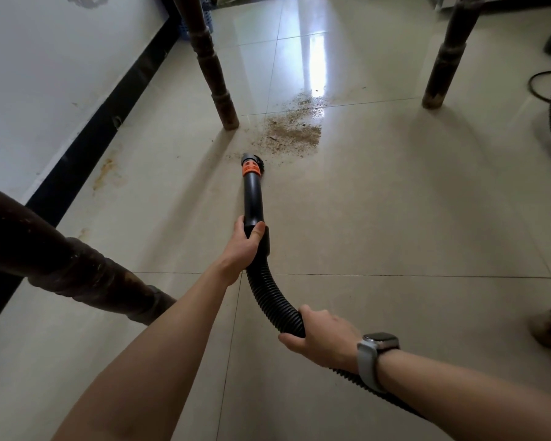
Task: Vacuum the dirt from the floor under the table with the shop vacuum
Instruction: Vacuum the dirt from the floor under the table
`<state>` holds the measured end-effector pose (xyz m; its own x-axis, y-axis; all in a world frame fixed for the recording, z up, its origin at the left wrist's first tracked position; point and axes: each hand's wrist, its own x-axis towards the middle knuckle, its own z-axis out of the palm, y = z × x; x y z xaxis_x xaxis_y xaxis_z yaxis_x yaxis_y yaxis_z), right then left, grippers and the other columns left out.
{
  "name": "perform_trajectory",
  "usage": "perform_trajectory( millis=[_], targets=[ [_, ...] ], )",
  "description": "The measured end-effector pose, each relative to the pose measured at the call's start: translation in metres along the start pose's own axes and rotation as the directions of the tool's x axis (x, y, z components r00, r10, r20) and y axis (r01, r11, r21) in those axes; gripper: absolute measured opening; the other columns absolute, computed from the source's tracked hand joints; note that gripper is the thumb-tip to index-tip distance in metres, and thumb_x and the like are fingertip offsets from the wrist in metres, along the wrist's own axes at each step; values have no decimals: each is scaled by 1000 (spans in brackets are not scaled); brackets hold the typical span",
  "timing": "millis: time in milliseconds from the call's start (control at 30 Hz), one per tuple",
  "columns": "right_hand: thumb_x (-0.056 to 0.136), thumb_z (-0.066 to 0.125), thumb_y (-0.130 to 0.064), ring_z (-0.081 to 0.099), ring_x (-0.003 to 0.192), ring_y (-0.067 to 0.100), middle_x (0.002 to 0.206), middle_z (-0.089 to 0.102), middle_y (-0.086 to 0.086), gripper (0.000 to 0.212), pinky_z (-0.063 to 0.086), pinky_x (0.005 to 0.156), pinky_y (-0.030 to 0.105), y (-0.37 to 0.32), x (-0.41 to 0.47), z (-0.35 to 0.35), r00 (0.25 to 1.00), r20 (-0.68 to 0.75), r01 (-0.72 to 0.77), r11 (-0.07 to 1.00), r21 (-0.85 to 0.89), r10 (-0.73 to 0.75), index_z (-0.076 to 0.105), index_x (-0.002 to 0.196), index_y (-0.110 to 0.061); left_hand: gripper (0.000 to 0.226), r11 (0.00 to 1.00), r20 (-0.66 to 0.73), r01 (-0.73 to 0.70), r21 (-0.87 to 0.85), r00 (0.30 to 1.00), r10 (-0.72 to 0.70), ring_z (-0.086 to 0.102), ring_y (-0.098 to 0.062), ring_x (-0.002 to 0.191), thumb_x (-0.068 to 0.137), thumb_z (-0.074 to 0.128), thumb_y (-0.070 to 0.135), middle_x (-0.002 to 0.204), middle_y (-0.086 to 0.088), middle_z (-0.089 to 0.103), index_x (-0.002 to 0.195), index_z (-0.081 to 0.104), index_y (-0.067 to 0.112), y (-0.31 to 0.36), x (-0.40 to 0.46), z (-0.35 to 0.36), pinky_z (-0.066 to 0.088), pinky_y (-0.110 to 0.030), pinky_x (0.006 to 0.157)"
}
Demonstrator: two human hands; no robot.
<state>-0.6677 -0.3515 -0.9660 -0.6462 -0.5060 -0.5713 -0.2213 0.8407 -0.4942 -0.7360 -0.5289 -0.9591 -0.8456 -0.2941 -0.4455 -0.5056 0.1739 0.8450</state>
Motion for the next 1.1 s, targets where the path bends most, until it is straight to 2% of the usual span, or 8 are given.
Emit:
perform_trajectory(
  millis=[100, 267, 467, 567, 667, 867, 1000, 1100],
  targets=[
    [91, 47, -54, 61, 97, 28, 109, 61, 7, 45, 40, 66, 29, 0, -6, 4, 1000, -3, 10, 1000, -9, -10, 45, 111, -14, 48, 1000, 18, -14, 8, 1000, 14, 59, -21, 80, 100, 41, 32, 99, -4, 52, 143, 23, 17, -2, -5, 0, 51, -32, 62],
    [91, 48, -53, 60, 88, 25, 107, 62, 6, 44, 42, 66, 28, 0, -13, 10, 999, 13, 31, 999, 15, -31, 46, 112, -14, 51, 998, 37, -36, 49, 999, 34, 60, -22, 85, 100, 40, 32, 106, -5, 52, 145, 20, 18, -3, -12, -2, 52, -33, 69],
    [90, 48, -54, 62, 94, 26, 107, 62, 7, 45, 47, 71, 32, 2, -14, 9, 999, 44, 11, 998, 54, -13, 45, 112, -15, 49, 992, 39, -61, 112, 998, 57, 59, -20, 83, 100, 40, 30, 109, -9, 51, 143, 22, 15, 1, -13, 4, 50, -28, 64],
    [90, 48, -53, 62, 94, 28, 108, 62, 8, 45, 46, 70, 33, 2, -10, 3, 1000, 29, -5, 998, 69, 3, 45, 112, -13, 49, 990, 34, -56, 127, 998, 52, 59, -26, 91, 100, 41, 30, 111, -11, 51, 143, 23, 14, 9, -5, 8, 53, -36, 73],
    [90, 49, -52, 60, 84, 25, 103, 61, 7, 44, 49, 71, 34, 3, -5, -3, 1000, 20, -16, 995, 100, 14, 46, 110, -13, 50, 989, 38, -37, 147, 999, 32, 59, -31, 100, 100, 41, 32, 117, -13, 51, 143, 22, 16, 17, 4, 10, 52, -43, 84],
    [89, 50, -53, 65, 88, 29, 104, 63, 9, 46, 56, 77, 42, 7, 1, -4, 999, 6, -41, 989, 144, 40, 47, 110, -12, 52, 989, 39, -19, 150, 999, 13, 58, -34, 106, 100, 42, 33, 123, -16, 50, 144, 21, 17, 25, 10, 18, 51, -44, 85],
    [89, 50, -54, 64, 90, 30, 105, 63, 9, 47, 54, 76, 39, 12, -3, -2, 999, 15, -47, 990, 135, 45, 47, 110, -12, 52, 987, 40, -25, 160, 999, 19, 56, -32, 107, 100, 42, 33, 120, -12, 50, 145, 21, 17, 22, 5, 22, 51, -44, 87],
    [89, 49, -54, 64, 92, 28, 106, 63, 9, 47, 53, 77, 39, 16, -8, 4, 998, 35, -49, 990, 131, 44, 47, 111, -12, 58, 979, 59, -29, 201, 998, 17, 54, -33, 114, 99, 42, 35, 133, -14, 46, 148, 17, 17, 17, 2, 25, 48, -46, 94]
  ],
)
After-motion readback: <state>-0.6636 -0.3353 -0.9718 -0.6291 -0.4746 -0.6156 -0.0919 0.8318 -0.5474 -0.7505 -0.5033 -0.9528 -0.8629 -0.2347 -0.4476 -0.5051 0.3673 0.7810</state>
